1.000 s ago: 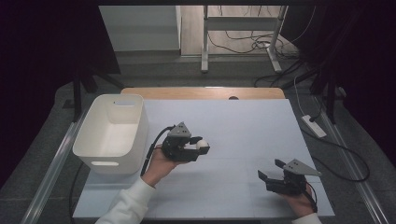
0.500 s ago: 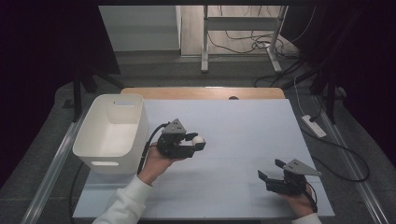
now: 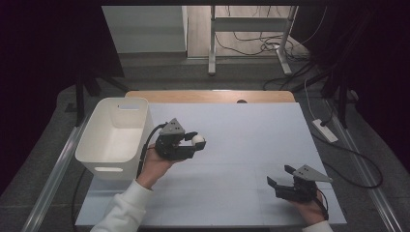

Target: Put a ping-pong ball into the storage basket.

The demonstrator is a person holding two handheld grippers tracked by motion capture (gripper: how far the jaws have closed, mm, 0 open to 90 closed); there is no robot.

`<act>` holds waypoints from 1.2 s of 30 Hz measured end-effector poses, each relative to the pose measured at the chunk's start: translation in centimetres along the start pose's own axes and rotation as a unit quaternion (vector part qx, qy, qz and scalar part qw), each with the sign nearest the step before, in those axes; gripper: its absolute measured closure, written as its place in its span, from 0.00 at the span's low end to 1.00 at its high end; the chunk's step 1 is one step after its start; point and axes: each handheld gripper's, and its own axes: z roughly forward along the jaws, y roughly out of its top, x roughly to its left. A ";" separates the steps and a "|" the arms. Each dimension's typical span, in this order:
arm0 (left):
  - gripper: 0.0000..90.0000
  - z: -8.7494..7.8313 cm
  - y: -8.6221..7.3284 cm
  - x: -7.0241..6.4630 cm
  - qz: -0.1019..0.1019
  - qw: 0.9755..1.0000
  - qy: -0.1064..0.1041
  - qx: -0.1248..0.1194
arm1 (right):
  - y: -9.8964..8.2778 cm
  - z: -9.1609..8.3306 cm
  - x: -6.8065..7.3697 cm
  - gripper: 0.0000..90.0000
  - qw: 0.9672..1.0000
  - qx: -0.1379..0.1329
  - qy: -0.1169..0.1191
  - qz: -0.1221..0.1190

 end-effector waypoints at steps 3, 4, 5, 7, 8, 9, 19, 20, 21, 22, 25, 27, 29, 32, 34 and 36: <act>0.56 -0.4 0.2 0.2 -0.002 1.000 0.004 -0.005 | 0.0 0.0 0.0 0.18 1.000 0.000 0.000 0.001; 0.56 -0.5 0.2 0.3 -0.002 1.000 0.006 -0.007 | 0.0 0.0 0.0 0.18 1.000 0.000 0.000 0.001; 0.56 -0.6 0.2 0.4 -0.003 1.000 0.007 -0.008 | 0.0 0.0 0.0 0.18 1.000 0.001 0.000 0.001; 0.56 -0.9 0.3 0.6 -0.006 1.000 0.009 -0.011 | 0.0 0.0 0.0 0.17 1.000 0.001 0.000 0.001; 0.56 -0.9 0.3 0.7 -0.005 1.000 0.010 -0.011 | 0.0 0.0 0.0 0.18 1.000 0.000 0.000 0.001; 0.56 -1.0 0.3 0.8 -0.007 1.000 0.011 -0.012 | 0.0 0.0 0.0 0.18 1.000 0.000 0.000 0.002; 0.56 -2.2 0.5 1.6 -0.012 0.999 0.026 -0.021 | 0.0 0.0 0.0 0.17 1.000 0.000 0.001 0.001; 0.56 -2.3 0.6 1.7 -0.012 0.999 0.029 -0.021 | 0.0 0.0 0.0 0.18 1.000 0.000 0.001 0.001; 0.56 -2.5 0.6 1.8 -0.011 0.999 0.031 -0.021 | 0.0 0.0 0.0 0.18 1.000 0.001 0.001 0.001; 0.56 -2.7 0.6 1.9 -0.012 0.999 0.034 -0.022 | 0.0 0.0 0.0 0.17 1.000 0.001 0.002 0.000; 0.56 -3.3 0.7 2.2 -0.014 0.999 0.044 -0.027 | 0.1 0.0 0.0 0.18 1.000 0.000 0.002 -0.001; 0.56 -3.7 0.7 2.4 -0.015 0.998 0.048 -0.029 | 0.1 0.0 0.0 0.18 1.000 0.001 0.001 -0.001; 0.56 -4.0 0.7 2.6 -0.016 0.998 0.056 -0.029 | 0.1 0.0 0.0 0.18 1.000 0.000 0.001 -0.001; 0.56 -4.5 0.7 3.1 -0.025 0.997 0.064 -0.033 | 0.1 0.0 0.1 0.18 1.000 0.002 0.001 -0.002; 0.56 -4.7 0.7 3.3 -0.027 0.997 0.069 -0.033 | 0.1 0.0 0.1 0.18 1.000 0.001 0.001 -0.002; 0.56 -5.0 0.7 3.7 -0.031 0.996 0.074 -0.033 | 0.1 0.0 0.0 0.18 1.000 0.002 0.001 -0.002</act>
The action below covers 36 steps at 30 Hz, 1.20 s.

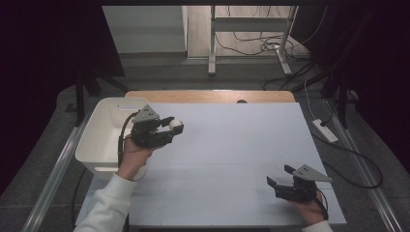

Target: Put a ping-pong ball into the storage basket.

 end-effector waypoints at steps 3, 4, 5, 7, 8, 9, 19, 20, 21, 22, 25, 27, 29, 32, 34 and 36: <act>0.56 -0.2 0.0 0.4 -0.004 1.000 0.004 0.000 | 0.0 0.0 0.0 0.18 1.000 -0.001 0.000 0.001; 0.56 -0.3 0.0 0.5 -0.004 1.000 0.005 0.000 | 0.0 0.0 0.0 0.17 1.000 -0.001 0.000 0.002; 0.56 -0.3 0.1 0.6 -0.005 1.000 0.006 0.000 | 0.0 0.0 0.0 0.18 1.000 -0.001 0.000 0.002; 0.56 -0.5 0.1 0.9 -0.007 1.000 0.010 -0.001 | 0.0 0.0 0.0 0.18 1.000 -0.001 -0.001 0.002; 0.56 -0.6 0.1 0.9 -0.007 1.000 0.011 -0.001 | 0.0 0.0 0.0 0.18 1.000 -0.001 -0.001 0.003; 0.56 -0.6 0.1 0.9 -0.007 1.000 0.011 -0.001 | 0.0 0.0 0.0 0.18 1.000 -0.001 -0.001 0.003; 0.56 -1.5 0.4 2.1 -0.014 0.999 0.033 -0.001 | 0.0 0.0 -0.1 0.17 1.000 -0.002 -0.001 0.004; 0.56 -1.6 0.4 2.3 -0.013 0.999 0.035 0.000 | 0.0 0.0 -0.1 0.18 1.000 -0.002 -0.001 0.003; 0.56 -1.7 0.5 2.4 -0.014 0.999 0.038 0.000 | 0.0 0.0 -0.1 0.18 1.000 -0.002 -0.001 0.003; 0.56 -1.7 0.5 2.5 -0.016 0.999 0.040 0.001 | 0.0 0.0 -0.1 0.18 1.000 -0.002 -0.001 0.004; 0.56 -2.0 0.5 2.8 -0.020 0.999 0.045 0.000 | 0.0 0.0 -0.1 0.18 1.000 -0.002 -0.002 0.004; 0.56 -2.1 0.4 3.2 -0.022 0.999 0.049 0.002 | 0.0 0.0 -0.1 0.17 1.000 -0.002 -0.002 0.004; 0.56 -2.3 0.4 3.4 -0.024 0.998 0.053 0.003 | 0.0 0.0 -0.1 0.18 1.000 -0.002 -0.002 0.004; 0.56 -2.4 0.3 3.7 -0.028 0.998 0.056 0.002 | 0.0 0.0 -0.1 0.18 1.000 -0.002 -0.002 0.005; 0.56 -2.5 0.3 3.9 -0.028 0.998 0.058 0.003 | 0.0 0.0 -0.1 0.18 1.000 -0.002 -0.002 0.005; 0.56 -2.6 0.3 4.1 -0.029 0.998 0.062 0.003 | 0.0 0.0 -0.1 0.18 1.000 -0.002 -0.002 0.005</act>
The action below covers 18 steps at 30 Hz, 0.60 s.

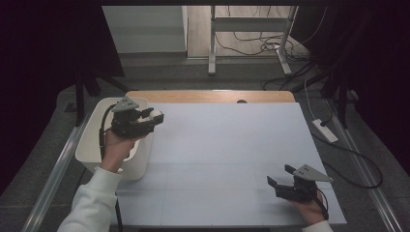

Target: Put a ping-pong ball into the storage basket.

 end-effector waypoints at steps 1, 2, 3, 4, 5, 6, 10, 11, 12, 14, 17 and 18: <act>0.56 -0.1 0.0 0.1 -0.001 1.000 0.002 0.001 | 0.0 0.0 0.0 0.18 1.000 0.000 0.000 0.000; 0.56 -0.2 0.0 0.3 -0.001 1.000 0.005 0.001 | 0.0 0.0 0.0 0.18 1.000 0.000 0.000 0.000; 0.56 -0.3 0.0 0.4 -0.002 1.000 0.008 0.001 | 0.0 0.0 0.0 0.18 1.000 0.000 0.000 0.000; 0.56 -0.4 0.0 0.5 -0.002 1.000 0.011 0.002 | 0.0 0.0 0.0 0.18 1.000 0.000 0.000 0.000; 0.56 -0.5 0.0 0.7 -0.004 1.000 0.014 0.002 | 0.0 0.0 0.0 0.18 1.000 0.000 0.000 0.000; 0.56 -0.5 0.0 0.7 -0.004 1.000 0.014 0.002 | 0.0 0.0 0.0 0.18 1.000 0.000 0.000 0.000; 0.56 -1.0 0.0 1.3 -0.008 1.000 0.023 0.002 | 0.0 0.0 0.0 0.18 1.000 0.000 0.000 0.000; 0.56 -1.0 0.0 1.3 -0.008 1.000 0.027 0.003 | 0.0 0.0 0.0 0.17 1.000 0.000 0.000 -0.001; 0.56 -1.1 0.0 1.4 -0.005 0.999 0.032 0.005 | 0.0 0.0 0.0 0.18 1.000 0.000 0.000 0.000; 0.56 -1.2 0.0 1.5 -0.004 0.999 0.035 0.007 | 0.0 0.0 0.0 0.18 1.000 0.000 0.000 -0.001; 0.56 -1.3 -0.2 2.0 -0.010 0.999 0.039 0.008 | 0.0 0.0 0.0 0.18 1.000 0.000 0.000 -0.001; 0.56 -1.3 -0.2 2.1 -0.012 0.999 0.040 0.007 | 0.0 0.0 0.0 0.18 1.000 0.000 0.000 -0.001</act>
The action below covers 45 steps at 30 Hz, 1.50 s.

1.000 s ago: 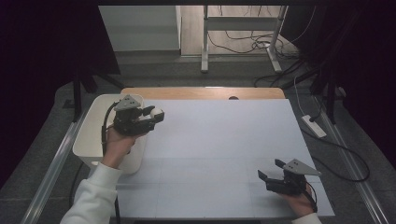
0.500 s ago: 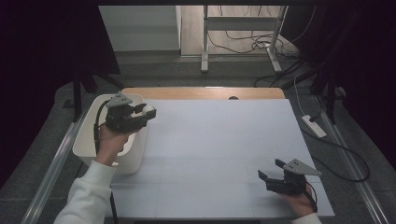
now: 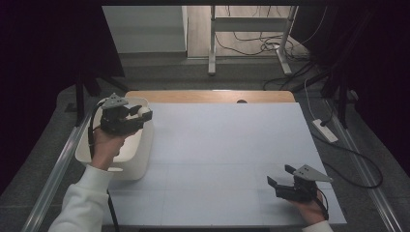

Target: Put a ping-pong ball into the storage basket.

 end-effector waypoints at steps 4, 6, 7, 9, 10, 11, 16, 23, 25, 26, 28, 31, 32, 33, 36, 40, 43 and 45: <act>0.56 -0.1 -0.2 0.7 -0.008 1.000 0.007 0.002 | 0.0 0.0 0.0 0.18 1.000 0.000 0.000 0.000; 0.56 -0.1 -0.3 1.0 -0.012 1.000 0.010 0.003 | 0.0 0.0 0.0 0.18 1.000 0.000 0.000 -0.001; 0.56 -0.1 -0.4 1.2 -0.015 1.000 0.013 0.004 | 0.0 0.0 0.0 0.18 1.000 0.001 0.000 -0.001; 0.56 -0.1 -0.5 1.6 -0.018 1.000 0.017 0.006 | 0.0 0.0 0.0 0.17 1.000 0.001 0.001 -0.001; 0.56 -0.2 -0.5 1.8 -0.020 1.000 0.020 0.006 | 0.0 0.0 0.0 0.18 1.000 0.000 0.000 -0.001; 0.56 -0.2 -0.5 1.9 -0.022 0.999 0.022 0.007 | 0.0 0.0 0.0 0.18 1.000 0.001 0.001 -0.001; 0.56 -0.1 -0.7 3.1 -0.034 0.999 0.038 0.012 | 0.0 0.0 0.0 0.18 1.000 0.001 0.000 -0.002; 0.56 0.0 -1.2 4.4 -0.048 0.997 0.052 0.023 | 0.0 0.0 0.0 0.18 1.000 0.001 0.001 -0.002; 0.56 0.1 -1.4 4.7 -0.050 0.997 0.055 0.025 | 0.0 0.0 0.0 0.18 1.000 0.001 0.001 -0.002; 0.56 0.2 -1.5 4.9 -0.052 0.997 0.059 0.029 | 0.0 0.0 0.0 0.18 1.000 0.001 0.001 -0.002; 0.56 0.3 -1.6 5.1 -0.054 0.996 0.060 0.032 | 0.0 0.0 0.0 0.18 1.000 0.001 0.001 -0.002; 0.56 0.6 -1.6 5.2 -0.055 0.996 0.060 0.038 | 0.0 0.0 0.0 0.18 1.000 0.002 0.001 -0.003; 0.56 0.9 -1.7 5.3 -0.055 0.996 0.059 0.043 | 0.0 0.0 0.0 0.18 1.000 0.002 0.001 -0.003; 0.56 1.0 -1.7 5.4 -0.055 0.996 0.059 0.045 | 0.0 0.0 0.0 0.18 1.000 0.002 0.001 -0.003; 0.56 1.5 -1.8 5.5 -0.056 0.995 0.060 0.054 | 0.0 0.0 0.0 0.18 1.000 0.002 0.001 -0.002; 0.56 2.0 -1.8 5.6 -0.058 0.995 0.058 0.062 | 0.0 0.0 0.0 0.17 1.000 0.002 0.001 -0.002; 0.56 2.5 -1.9 5.8 -0.062 0.994 0.057 0.071 | 0.0 0.0 0.0 0.18 1.000 0.002 0.001 -0.002; 0.56 2.8 -1.9 6.0 -0.063 0.993 0.059 0.075 | 0.0 0.0 0.0 0.18 1.000 0.002 0.001 -0.002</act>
